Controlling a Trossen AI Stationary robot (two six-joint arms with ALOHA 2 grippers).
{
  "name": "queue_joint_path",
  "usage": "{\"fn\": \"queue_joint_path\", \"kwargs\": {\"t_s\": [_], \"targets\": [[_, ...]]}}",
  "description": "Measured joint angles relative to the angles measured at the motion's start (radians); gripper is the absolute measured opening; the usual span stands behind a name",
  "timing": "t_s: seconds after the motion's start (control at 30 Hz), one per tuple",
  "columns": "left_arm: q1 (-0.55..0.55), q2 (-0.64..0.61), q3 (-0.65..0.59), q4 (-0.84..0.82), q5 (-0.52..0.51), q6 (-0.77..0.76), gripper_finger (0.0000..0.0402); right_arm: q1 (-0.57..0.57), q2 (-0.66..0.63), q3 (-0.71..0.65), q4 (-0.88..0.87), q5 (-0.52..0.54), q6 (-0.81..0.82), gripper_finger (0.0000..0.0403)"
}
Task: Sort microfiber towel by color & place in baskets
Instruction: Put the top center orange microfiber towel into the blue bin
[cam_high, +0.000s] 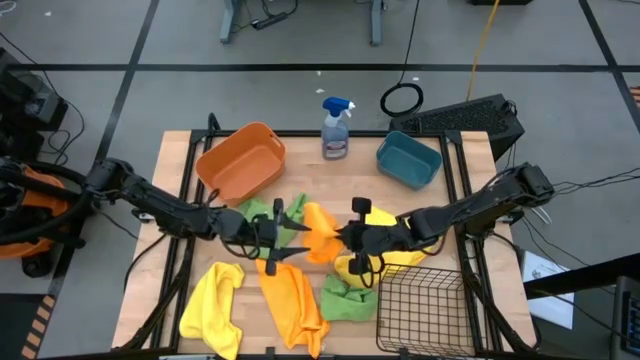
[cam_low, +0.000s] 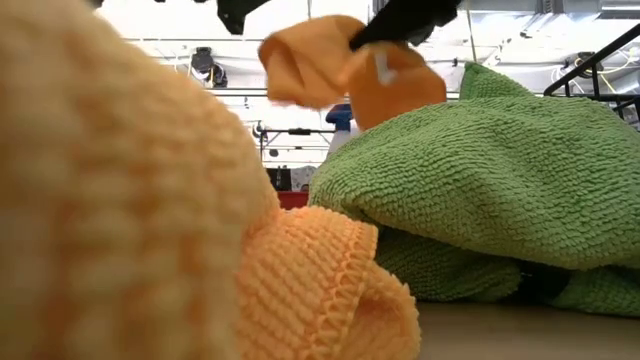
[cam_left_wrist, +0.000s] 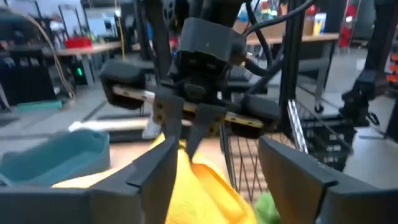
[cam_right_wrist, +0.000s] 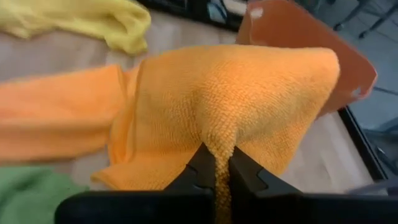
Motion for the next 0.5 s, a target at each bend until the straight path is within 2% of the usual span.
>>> {"fn": "queue_joint_path", "kwargs": {"t_s": [0.23,0.4,0.5], "targets": [[-0.009,0.123,0.064,0.03,-0.028,0.009,0.0278,0.033,-0.011,0.01,0.007,0.002,0.056,0.0004],[-0.025,0.203,0.102,0.029,-0.069,0.011,0.0284,0.076,-0.011,0.01,0.01,0.004,0.113,0.0004],[-0.039,0.225,0.107,0.025,-0.131,0.027,0.0284,0.105,-0.011,0.01,0.016,0.022,0.137,0.0004]]}}
